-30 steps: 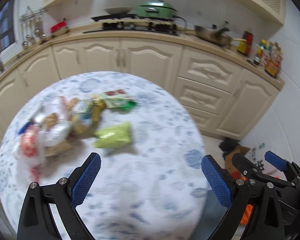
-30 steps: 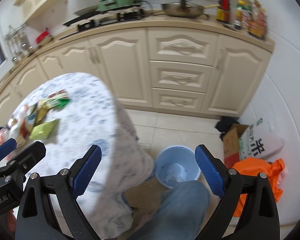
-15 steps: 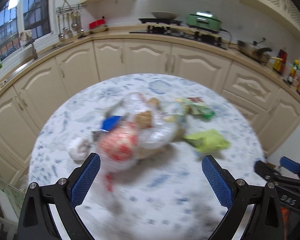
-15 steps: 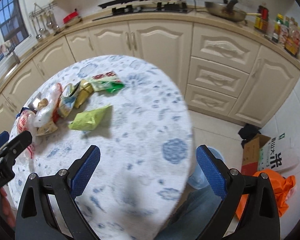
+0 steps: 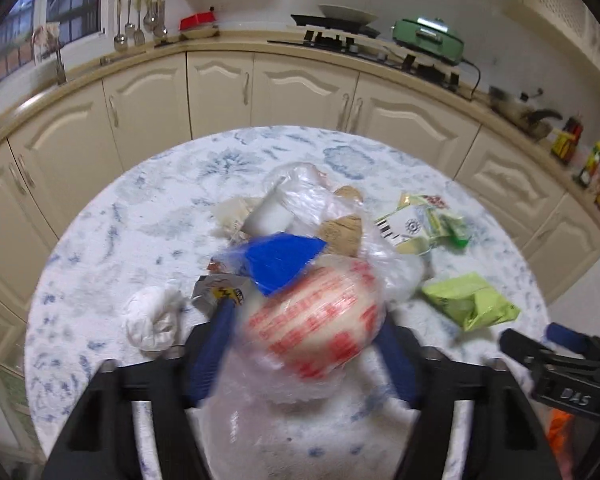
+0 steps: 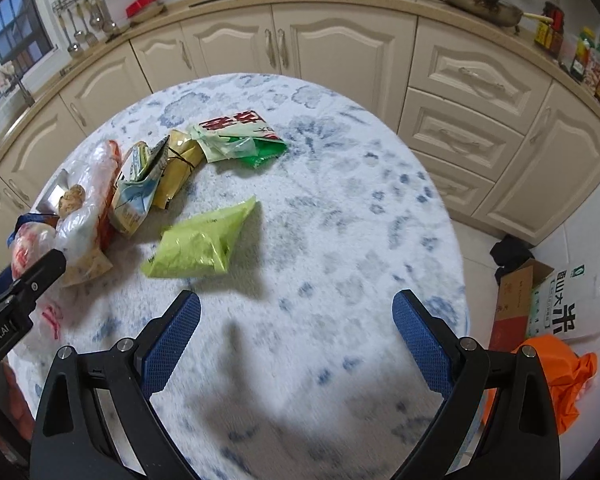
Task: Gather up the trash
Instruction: 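Return to the table and grasp the red-printed bread bag with the left tool, then grasp the green snack packet with the right tool while the left tool holds the bread bag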
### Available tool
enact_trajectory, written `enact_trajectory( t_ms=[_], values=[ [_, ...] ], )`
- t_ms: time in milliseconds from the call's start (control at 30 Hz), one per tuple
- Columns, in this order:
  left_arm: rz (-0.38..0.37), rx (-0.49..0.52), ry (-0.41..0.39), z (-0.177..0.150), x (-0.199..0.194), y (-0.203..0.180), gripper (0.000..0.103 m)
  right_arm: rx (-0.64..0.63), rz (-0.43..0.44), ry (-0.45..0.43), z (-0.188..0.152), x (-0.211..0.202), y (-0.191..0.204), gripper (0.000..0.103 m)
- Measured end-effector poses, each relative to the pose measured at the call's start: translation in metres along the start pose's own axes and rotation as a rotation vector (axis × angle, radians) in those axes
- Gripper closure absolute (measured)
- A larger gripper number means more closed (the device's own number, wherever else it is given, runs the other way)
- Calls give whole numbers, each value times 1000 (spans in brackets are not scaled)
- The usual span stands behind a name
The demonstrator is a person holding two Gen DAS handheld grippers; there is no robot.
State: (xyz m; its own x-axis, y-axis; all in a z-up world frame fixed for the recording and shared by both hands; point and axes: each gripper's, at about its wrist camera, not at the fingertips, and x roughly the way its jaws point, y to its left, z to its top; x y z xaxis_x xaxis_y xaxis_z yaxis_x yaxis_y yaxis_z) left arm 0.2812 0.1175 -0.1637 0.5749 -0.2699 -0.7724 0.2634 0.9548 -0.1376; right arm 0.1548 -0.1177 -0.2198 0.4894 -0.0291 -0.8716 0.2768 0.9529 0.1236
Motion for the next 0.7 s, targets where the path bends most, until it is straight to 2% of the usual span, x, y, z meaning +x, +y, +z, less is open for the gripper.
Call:
enact_trajectory(
  t_ms=[33,100,267,400,467,500,533,633,700],
  values=[
    [10,3,-7,2,0,0,55,-7,6,0,3,1,4,5],
    [13,-4,-8,0,1,5,58,-22,13,-2,7,3,10,5],
    [5,-30,-5,-5,-5,12,62,-69,53,17,15,14,29,5],
    [-15,-42,-1,-10,-16,13,62,-66,88,65,19,35,39,6],
    [-8,-39,-7,-12,-22,12,62,-67,70,41,20,35,41,18],
    [-11,-35,-8,-13,-25,10,62,-66,69,30,20,33,41,42],
    [-16,-33,-10,-14,-28,9,62,-57,69,23,21,31,39,59],
    [-38,-25,-21,-16,-37,4,62,-3,150,42,22,30,28,82],
    [-43,-18,-29,-18,-43,1,62,7,146,32,20,28,22,83]
  ],
)
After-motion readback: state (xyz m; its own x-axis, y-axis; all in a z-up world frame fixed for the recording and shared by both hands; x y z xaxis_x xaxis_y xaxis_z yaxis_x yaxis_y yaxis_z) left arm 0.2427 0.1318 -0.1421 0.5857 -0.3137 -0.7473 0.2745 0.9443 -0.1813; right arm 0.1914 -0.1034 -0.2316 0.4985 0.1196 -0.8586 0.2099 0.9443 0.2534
